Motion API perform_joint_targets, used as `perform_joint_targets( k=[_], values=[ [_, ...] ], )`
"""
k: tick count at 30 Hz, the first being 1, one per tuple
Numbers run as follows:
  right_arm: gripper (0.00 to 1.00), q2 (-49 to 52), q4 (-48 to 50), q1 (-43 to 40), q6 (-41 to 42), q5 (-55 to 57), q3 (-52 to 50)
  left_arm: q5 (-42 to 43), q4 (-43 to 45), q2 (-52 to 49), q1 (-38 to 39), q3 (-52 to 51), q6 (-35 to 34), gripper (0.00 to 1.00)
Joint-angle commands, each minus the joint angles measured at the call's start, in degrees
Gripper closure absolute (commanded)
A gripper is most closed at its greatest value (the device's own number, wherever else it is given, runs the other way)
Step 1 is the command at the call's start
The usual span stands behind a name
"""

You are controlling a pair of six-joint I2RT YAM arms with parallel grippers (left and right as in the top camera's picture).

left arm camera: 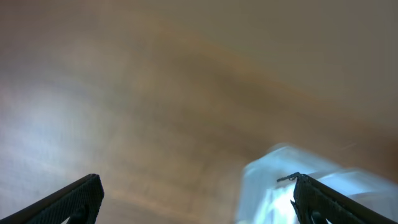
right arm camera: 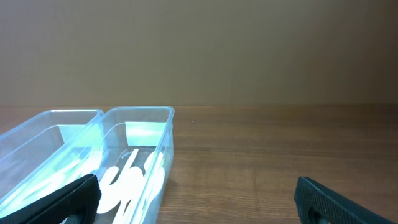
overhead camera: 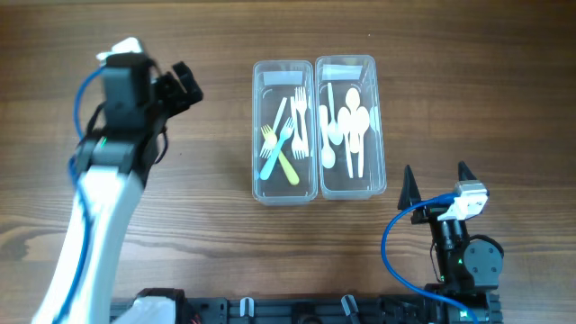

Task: Pack container

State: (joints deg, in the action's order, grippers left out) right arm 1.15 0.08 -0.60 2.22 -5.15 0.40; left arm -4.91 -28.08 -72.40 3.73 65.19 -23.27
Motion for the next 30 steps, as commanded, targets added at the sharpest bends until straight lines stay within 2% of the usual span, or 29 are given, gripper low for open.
perform_joint_targets(
  k=[1,6,11,14,20,23,30],
  values=[
    [0.00,-0.9,0.4,-0.2,-0.7,-0.9,-0.1,-1.0,0.2,13.6,-0.3,0.1,-0.5,0.00],
    [0.00,-0.9,0.4,-0.2,-0.7,-0.9,-0.1,-3.6,0.0,28.1,-0.3,0.1,1.0,0.00],
    [0.00,-0.9,0.4,-0.2,-0.7,-0.9,-0.1,-3.8,-1.0,38.1,-0.3,0.1,1.0,0.00],
    [0.00,-0.9,0.4,-0.2,-0.7,-0.9,-0.1,-4.9,-5.6,42.0,-0.3,0.1,1.0,0.00],
    [0.00,-0.9,0.4,-0.2,-0.7,-0.9,-0.1,-7.0,-20.8,47.7,-0.8,0.0,1.0,0.00],
    [0.00,-0.9,0.4,-0.2,-0.7,-0.9,-0.1,-6.9,-24.9,50.5,-1.7,-1.0,0.9,0.00],
    [0.00,-0.9,0.4,-0.2,-0.7,-0.9,-0.1,-6.9,-23.6,59.0,-3.0,-10.4,0.9,0.00]
  ],
)
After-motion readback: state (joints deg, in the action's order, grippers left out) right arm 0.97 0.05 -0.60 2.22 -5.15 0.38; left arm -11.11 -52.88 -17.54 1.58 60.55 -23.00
